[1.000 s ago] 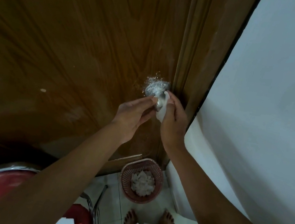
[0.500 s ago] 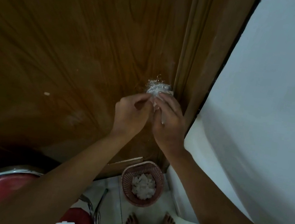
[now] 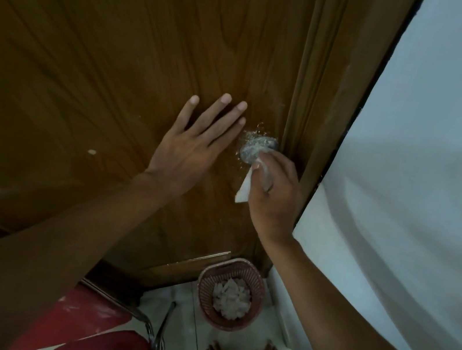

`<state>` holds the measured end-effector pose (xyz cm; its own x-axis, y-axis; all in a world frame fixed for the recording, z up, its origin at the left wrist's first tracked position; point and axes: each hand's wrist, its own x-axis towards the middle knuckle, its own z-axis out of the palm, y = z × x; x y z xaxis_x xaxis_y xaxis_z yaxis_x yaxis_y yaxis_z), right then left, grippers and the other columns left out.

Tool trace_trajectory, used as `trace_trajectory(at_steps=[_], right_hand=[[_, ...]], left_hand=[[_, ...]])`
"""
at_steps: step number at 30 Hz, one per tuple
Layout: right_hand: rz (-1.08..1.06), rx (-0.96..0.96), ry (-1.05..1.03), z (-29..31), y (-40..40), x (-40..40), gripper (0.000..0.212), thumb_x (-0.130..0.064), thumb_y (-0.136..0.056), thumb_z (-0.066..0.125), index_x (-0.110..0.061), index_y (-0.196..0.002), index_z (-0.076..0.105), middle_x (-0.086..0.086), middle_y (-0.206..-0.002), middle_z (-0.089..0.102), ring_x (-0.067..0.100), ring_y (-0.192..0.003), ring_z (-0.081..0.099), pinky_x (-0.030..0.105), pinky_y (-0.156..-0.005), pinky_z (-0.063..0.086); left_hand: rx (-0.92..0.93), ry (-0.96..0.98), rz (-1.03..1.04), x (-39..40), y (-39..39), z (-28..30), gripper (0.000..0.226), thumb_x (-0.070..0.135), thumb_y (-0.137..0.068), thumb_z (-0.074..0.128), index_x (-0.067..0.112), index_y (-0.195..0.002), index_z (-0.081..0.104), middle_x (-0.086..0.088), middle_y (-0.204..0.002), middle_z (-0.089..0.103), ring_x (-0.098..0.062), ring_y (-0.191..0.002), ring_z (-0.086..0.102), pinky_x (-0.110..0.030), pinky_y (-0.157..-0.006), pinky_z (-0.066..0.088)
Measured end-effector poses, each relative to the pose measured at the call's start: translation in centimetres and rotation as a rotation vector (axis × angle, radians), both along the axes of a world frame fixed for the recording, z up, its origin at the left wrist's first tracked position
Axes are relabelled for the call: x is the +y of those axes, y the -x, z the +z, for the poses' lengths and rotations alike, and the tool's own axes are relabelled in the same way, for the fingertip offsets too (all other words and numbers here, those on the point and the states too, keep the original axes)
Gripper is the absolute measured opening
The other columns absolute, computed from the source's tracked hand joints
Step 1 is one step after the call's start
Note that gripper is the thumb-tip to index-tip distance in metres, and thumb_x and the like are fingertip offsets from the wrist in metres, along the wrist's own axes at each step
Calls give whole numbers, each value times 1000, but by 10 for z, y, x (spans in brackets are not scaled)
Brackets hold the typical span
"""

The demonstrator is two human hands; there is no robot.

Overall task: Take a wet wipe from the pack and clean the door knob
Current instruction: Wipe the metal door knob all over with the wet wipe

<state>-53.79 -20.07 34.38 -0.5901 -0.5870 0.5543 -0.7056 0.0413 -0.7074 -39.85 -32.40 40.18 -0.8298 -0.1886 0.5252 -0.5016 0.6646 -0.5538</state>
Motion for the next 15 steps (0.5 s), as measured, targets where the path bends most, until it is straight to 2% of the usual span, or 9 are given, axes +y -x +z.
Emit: trace_trajectory(at_steps=[3,4,5,7,9,11,15], right_hand=[[60,146,-1,-9,-1,0,25,-20,-98,62,-13,-119,73,7,-134,61,20,-130,53,26,-105,48],[74,122,-4,-9,1,0,25,-20,-99,62,-13,-120,73,7,-134,61,19,-129,53,25,-104,49],[85,33,-11,-6,1,0,25,-21,-99,61,-15,-121,72,5,-133,60,13,-125,54,18,-101,48],[35,-276,-6,10,-4,1,27,-26,-101,59,-19,-126,68,-2,-127,61,-2,-109,56,1,-84,45],[-35,-640,-22,22,-7,-4,30,-34,-103,55,-23,-129,65,-8,-118,61,-8,-95,55,-4,-68,44],[-63,-792,-32,25,-10,-7,31,-35,-102,55,-25,-130,64,-12,-115,60,-6,-93,56,-4,-65,45],[-35,-528,-15,26,-18,-4,30,-25,-97,66,-19,-126,68,-6,-123,61,1,-107,57,-3,-80,44]], left_hand=[[-6,1,5,-2,1,-1,64,19,-104,52,15,-160,23,-5,-169,13,-28,-155,12,-53,-123,3],[-7,-4,-2,-2,0,-1,64,19,-104,52,15,-160,23,-5,-169,13,-28,-155,11,-52,-123,2],[-6,-5,-8,-2,0,0,64,19,-104,52,15,-160,23,-5,-169,13,-27,-155,12,-52,-123,2],[5,-7,-18,-3,0,0,63,19,-104,52,14,-160,25,-5,-168,15,-27,-155,13,-51,-123,3],[12,-12,-25,-4,0,1,62,20,-104,50,14,-160,25,-5,-168,15,-27,-155,12,-51,-123,1],[9,-20,-27,-3,1,1,62,20,-104,50,14,-160,24,-5,-168,14,-27,-155,11,-51,-123,0],[23,-25,-43,-3,0,2,61,20,-103,51,14,-159,27,-5,-168,17,-28,-155,13,-51,-123,1]])
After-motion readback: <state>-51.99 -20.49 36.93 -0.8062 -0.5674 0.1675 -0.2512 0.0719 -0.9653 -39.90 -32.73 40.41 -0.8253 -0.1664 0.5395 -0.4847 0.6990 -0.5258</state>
